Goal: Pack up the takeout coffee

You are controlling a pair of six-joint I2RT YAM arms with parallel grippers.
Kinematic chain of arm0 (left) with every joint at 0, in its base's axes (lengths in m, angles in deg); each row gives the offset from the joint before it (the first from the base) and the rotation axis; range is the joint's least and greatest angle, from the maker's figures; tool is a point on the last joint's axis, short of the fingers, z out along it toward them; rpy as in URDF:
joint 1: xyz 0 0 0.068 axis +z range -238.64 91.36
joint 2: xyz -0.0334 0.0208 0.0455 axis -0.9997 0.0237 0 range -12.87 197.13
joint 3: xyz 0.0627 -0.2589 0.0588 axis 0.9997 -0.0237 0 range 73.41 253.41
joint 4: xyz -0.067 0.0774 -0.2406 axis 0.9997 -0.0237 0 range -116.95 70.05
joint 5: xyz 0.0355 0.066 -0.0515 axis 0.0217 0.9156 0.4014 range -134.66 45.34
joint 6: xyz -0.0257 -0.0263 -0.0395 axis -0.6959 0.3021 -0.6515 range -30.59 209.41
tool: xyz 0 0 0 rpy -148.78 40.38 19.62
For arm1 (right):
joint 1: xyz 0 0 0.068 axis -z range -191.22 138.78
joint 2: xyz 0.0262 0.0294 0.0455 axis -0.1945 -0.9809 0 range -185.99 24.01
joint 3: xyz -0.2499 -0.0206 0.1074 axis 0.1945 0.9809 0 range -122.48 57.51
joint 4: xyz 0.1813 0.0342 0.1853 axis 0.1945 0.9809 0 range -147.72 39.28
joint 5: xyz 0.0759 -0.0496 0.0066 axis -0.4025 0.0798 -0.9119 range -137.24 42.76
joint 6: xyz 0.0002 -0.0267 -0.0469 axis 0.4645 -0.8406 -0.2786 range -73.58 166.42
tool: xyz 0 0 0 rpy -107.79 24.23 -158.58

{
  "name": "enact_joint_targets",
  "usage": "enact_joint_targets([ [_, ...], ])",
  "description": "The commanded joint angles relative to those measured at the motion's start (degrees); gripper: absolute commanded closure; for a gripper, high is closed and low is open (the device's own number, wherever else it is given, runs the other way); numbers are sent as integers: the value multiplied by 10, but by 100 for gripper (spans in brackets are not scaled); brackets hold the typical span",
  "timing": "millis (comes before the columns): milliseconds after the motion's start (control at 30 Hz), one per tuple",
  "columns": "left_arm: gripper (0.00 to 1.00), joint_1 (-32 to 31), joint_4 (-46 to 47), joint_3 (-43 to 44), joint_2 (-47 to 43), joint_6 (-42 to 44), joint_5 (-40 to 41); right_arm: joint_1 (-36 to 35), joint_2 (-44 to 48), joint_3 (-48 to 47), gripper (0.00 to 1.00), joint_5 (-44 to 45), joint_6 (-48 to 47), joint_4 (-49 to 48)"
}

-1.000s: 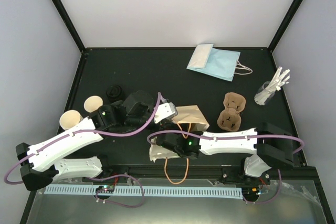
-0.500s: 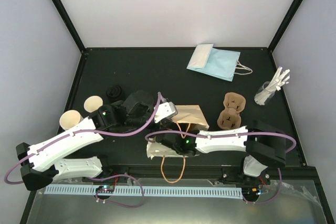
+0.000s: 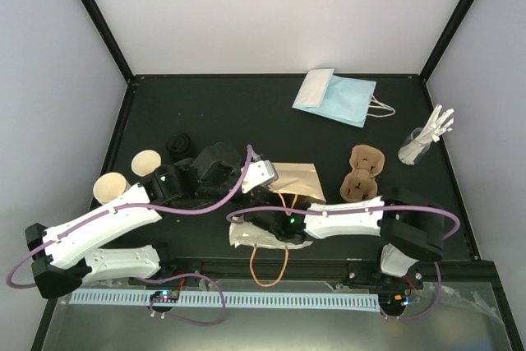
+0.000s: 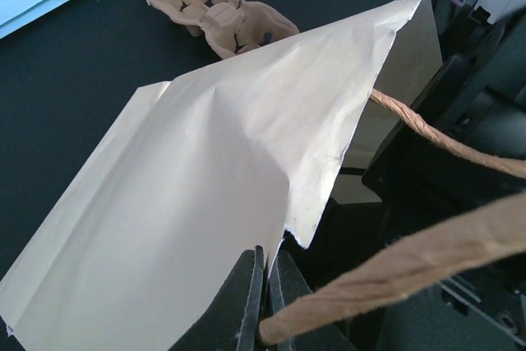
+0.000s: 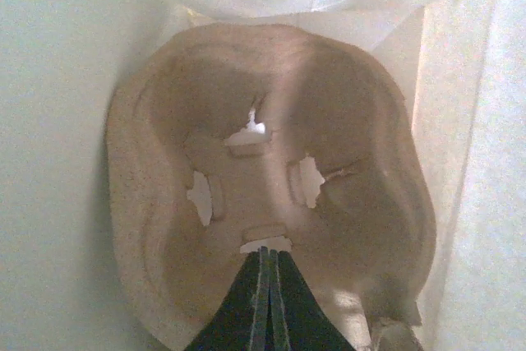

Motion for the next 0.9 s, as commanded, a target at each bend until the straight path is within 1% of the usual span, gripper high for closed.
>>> enact_joint_targets([
  [0,98,-10,-22,-4,-4,-14,-14,3,44,0,99,12,17,45],
  [167,98,-9,-19,-4,-1,-14,-11,-24,80,-18,99,9,45,97],
  [300,98,-10,-17,-4,2,-16,-10,-43,76,-19,99,-20,74,128],
  [433,98,-10,-14,-4,1,-19,-11,-58,58,-7,99,-33,101,131],
  [600,98,-10,-10,-4,3,-22,-15,-63,39,0,99,-56,111,123],
  [867,98,-10,-15,1,4,-22,-15,-59,32,2,99,-21,84,102],
])
